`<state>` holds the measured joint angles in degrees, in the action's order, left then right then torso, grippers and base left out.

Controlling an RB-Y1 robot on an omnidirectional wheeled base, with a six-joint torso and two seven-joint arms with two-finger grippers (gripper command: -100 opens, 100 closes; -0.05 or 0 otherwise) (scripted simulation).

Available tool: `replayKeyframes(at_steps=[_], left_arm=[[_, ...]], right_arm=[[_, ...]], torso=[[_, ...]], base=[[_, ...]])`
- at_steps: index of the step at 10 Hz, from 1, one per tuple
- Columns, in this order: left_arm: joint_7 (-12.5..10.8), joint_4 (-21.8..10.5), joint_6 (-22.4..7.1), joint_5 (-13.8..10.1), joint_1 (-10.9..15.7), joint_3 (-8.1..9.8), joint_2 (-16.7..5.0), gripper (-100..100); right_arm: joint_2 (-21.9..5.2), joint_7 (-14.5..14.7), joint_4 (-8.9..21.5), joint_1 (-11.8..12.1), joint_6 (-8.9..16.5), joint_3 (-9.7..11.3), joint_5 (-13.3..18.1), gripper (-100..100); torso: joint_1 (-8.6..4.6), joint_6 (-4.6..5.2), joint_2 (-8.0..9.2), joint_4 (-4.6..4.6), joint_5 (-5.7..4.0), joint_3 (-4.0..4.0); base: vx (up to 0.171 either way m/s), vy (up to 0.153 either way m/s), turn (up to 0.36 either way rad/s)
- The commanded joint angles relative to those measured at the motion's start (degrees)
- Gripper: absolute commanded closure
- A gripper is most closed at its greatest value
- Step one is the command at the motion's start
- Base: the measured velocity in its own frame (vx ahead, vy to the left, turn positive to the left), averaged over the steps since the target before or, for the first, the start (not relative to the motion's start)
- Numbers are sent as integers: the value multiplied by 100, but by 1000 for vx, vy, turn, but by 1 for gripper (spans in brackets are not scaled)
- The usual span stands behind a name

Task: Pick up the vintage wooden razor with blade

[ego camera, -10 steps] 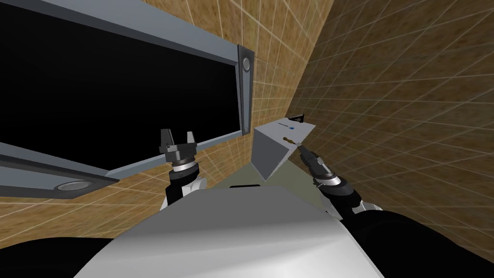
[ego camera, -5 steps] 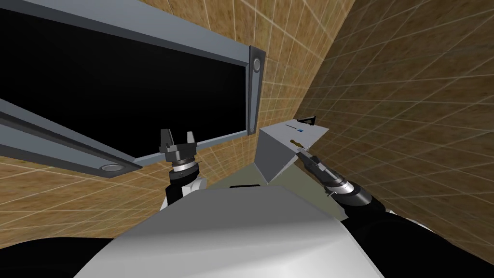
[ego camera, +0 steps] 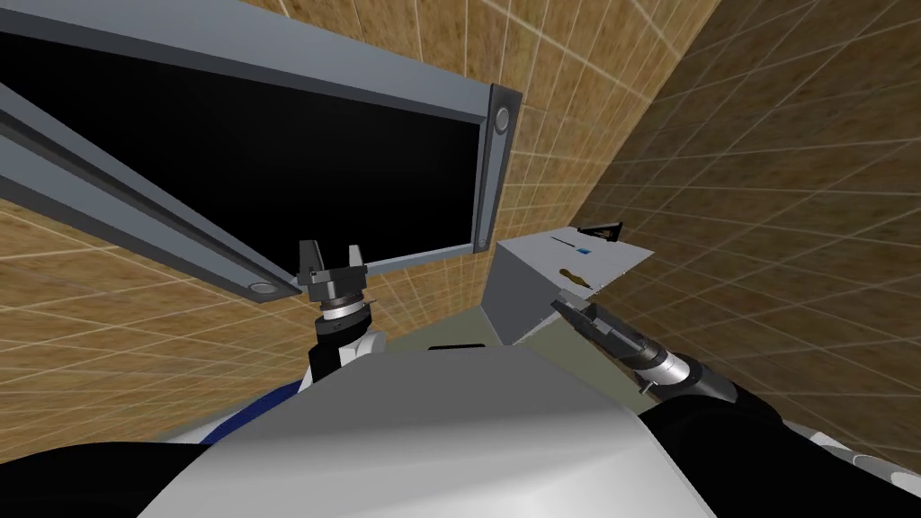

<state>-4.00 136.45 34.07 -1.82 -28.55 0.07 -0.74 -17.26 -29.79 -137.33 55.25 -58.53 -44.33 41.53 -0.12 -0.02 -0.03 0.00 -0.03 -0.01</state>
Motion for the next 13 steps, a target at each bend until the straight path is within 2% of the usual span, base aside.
replayKeyframes(at_steps=[1,2,3,4,5,6,7,8,9,10,11,12,13], left_arm=[[0,0,0,0,0,0,0,0],[0,0,0,0,-1,1,0,0],[0,0,0,0,0,0,0,0],[0,0,0,0,-1,1,0,0],[0,0,0,0,0,0,0,0],[0,0,0,0,-1,1,0,0],[0,0,0,0,0,0,0,0],[0,0,0,0,-1,1,0,0],[0,0,0,0,-1,1,0,0],[0,0,0,0,-1,1,0,0],[0,0,0,0,0,1,0,0],[0,0,0,0,-2,1,0,0],[0,0,0,0,-1,1,0,0]], right_arm=[[-38,-179,-39,89,-77,-218,286,-100],[-54,-394,-80,309,-274,-412,469,-100],[-54,-426,-80,309,-274,-524,651,-100],[-64,-671,-116,526,-468,-730,831,-100],[-64,-671,-116,526,-468,-823,1011,-100],[-67,-913,-148,740,-656,-1016,1201,-100],[-67,-913,-148,740,-656,-1114,1358,-100],[-65,-1150,-178,949,-840,-1276,1584,-100],[-65,-1150,-178,949,-840,-1395,1701,-100],[-59,-1382,-205,1153,-1018,-1626,1866,-100],[-59,-1382,-205,1153,-1018,-1666,2004,-100],[-49,-1602,-232,1352,-1193,-1902,2185,-100],[-49,-1609,-232,1352,-1193,-1924,2360,-100]], torso=[[0,0,0,0,0,0],[-1,4,0,0,-1,0],[0,-1,-2,0,0,-1],[-2,5,-2,0,-1,-1],[-2,1,-2,0,-1,-1],[-2,6,-2,0,-1,-1],[-2,0,-3,-1,-1,-2],[-5,6,-4,0,-2,-2],[-8,2,-6,-1,-2,-4],[-7,6,-5,-1,-2,-3],[-10,0,-6,-1,-3,-3],[-10,7,-6,-1,-4,-3],[-10,2,-7,-1,-3,-4]], base=[[8,-14,182],[13,-9,363],[13,-17,167],[12,-13,298],[11,-19,169],[14,-13,344],[14,-25,165],[24,-30,263],[18,-32,194],[17,-35,383],[15,-39,134],[18,-34,292],[9,-38,177]])
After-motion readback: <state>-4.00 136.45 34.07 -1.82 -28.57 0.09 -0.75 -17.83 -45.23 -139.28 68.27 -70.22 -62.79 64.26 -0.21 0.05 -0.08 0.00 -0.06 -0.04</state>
